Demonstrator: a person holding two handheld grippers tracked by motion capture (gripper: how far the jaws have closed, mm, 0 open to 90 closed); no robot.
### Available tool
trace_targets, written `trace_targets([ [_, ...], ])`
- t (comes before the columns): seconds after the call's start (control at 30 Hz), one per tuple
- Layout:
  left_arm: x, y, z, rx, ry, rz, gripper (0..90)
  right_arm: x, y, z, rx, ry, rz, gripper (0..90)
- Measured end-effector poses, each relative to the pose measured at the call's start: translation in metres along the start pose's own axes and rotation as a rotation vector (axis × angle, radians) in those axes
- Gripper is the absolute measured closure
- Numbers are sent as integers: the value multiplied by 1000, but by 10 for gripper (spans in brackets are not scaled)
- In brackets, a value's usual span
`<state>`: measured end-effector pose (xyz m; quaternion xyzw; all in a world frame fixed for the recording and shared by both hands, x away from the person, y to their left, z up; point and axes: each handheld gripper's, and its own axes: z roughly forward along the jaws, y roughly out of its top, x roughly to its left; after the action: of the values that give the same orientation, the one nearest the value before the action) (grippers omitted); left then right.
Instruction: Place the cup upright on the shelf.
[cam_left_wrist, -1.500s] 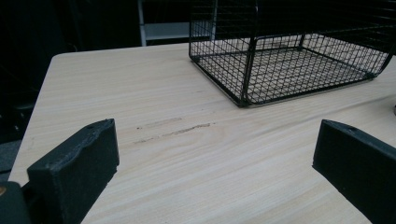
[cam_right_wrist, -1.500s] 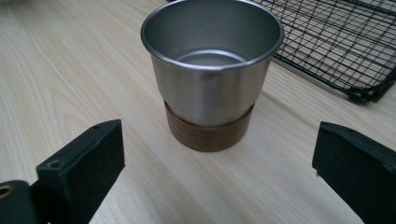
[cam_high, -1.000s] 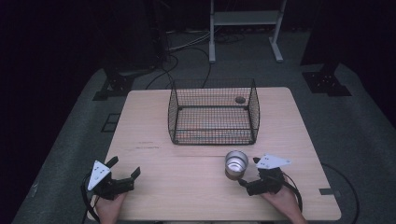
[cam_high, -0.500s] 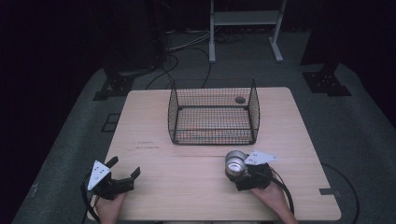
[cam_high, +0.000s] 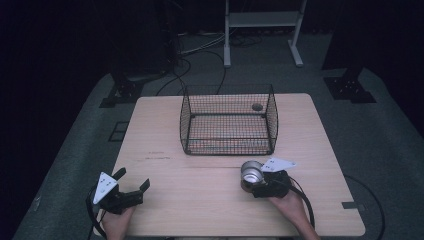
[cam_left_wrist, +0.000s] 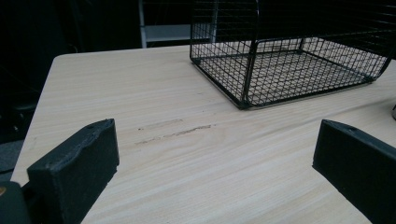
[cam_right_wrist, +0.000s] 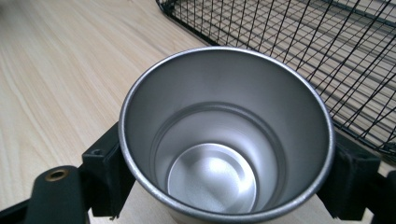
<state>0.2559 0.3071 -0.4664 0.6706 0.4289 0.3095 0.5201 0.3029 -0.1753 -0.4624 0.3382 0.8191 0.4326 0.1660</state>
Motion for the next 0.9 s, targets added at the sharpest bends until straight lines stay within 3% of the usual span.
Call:
trace_targets([
  [0.3,0,0,1,3,-3,-1,0,-10,16,-13,-16,46,31,178],
  [0.9,0,0,1,8,-7,0,0,-21,69,-26,-25,89,-3,178],
])
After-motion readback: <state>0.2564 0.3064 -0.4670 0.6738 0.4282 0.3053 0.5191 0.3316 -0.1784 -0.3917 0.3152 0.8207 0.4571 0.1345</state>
